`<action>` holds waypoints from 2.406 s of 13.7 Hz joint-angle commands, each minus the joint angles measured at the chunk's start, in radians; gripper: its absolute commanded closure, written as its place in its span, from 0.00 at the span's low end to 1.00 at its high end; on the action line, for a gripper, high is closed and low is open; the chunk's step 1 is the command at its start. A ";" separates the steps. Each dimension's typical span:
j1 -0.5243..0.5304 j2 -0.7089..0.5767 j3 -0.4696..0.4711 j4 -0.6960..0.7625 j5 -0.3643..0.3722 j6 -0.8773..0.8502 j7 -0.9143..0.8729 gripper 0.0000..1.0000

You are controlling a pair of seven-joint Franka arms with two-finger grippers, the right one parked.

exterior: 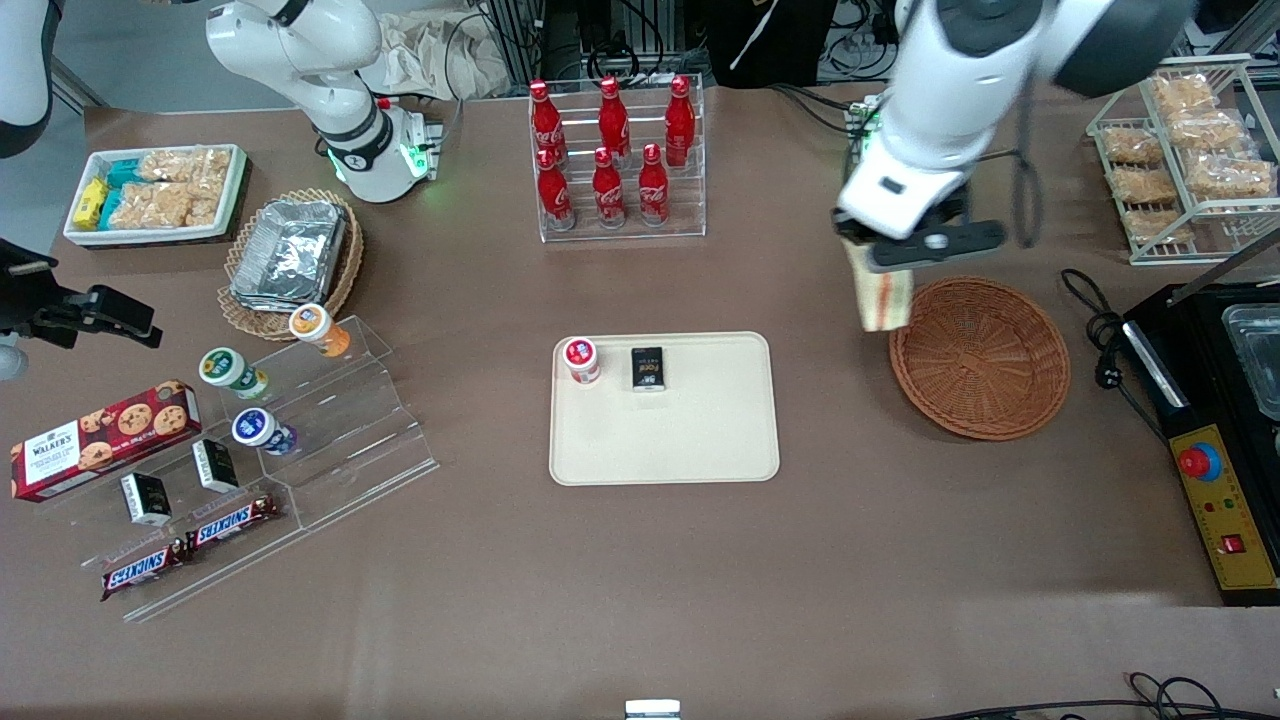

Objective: Place sandwich from basket to tray
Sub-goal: 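Carry the sandwich over the cream tray and lower it, then open the left gripper to release the sandwich and raise it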

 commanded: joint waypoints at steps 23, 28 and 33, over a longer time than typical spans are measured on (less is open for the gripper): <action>-0.057 0.655 -0.077 0.036 0.404 0.470 -0.141 0.00; -0.048 0.536 -0.080 0.148 0.320 0.285 -0.174 0.00; 0.046 0.265 -0.051 0.228 0.138 0.136 -0.167 0.00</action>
